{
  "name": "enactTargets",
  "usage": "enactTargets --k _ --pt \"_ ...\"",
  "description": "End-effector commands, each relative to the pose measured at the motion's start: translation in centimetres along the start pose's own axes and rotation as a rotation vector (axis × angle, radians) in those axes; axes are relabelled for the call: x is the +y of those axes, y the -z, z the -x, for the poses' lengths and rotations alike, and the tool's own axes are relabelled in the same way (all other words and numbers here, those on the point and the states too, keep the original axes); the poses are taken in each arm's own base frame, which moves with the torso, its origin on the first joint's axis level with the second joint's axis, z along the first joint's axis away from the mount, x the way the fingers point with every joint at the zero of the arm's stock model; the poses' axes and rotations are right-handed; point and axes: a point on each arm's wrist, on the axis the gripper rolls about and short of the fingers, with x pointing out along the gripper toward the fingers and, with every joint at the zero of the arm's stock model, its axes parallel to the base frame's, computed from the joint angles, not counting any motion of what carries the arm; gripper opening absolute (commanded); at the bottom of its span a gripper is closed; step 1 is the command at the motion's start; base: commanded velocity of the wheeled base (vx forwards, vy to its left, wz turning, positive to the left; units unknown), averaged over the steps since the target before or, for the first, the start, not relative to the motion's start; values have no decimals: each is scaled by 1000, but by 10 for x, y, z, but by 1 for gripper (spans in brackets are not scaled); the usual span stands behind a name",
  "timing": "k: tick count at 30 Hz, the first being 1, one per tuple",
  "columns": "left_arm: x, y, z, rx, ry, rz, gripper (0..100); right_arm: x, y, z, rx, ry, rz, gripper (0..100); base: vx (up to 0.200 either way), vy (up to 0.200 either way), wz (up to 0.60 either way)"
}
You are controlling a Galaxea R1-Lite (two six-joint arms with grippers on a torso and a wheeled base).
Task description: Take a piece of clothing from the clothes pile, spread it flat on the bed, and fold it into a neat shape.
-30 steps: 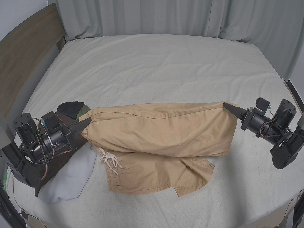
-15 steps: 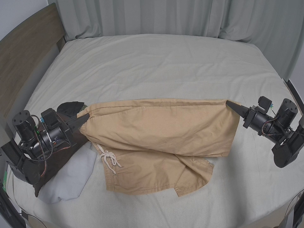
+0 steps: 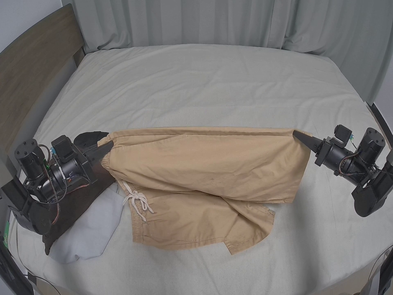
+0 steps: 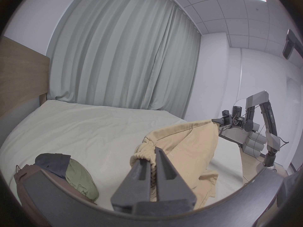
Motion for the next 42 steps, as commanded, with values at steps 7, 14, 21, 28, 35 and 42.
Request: enactTargets --k 7,14,21,28,35,42 --pt "4 -1 0 -7 -15 -5 0 -1 3 1 9 4 -4 0 0 0 0" --pt "8 -4 1 -18 -26 -15 0 -2 3 1 9 9 -3 0 0 0 0" --pt "8 -5 1 -18 -27 -15 0 -4 2 3 5 17 -1 0 0 0 0" --pt "8 -5 1 -18 -27 -15 0 -4 2 3 4 17 0 0 0 0 0" --pt "8 -5 1 -18 -27 -15 0 -6 1 4 3 24 0 0 0 0 0" --pt "9 -4 1 -18 -27 -15 0 -5 1 3 4 18 1 0 0 0 0"
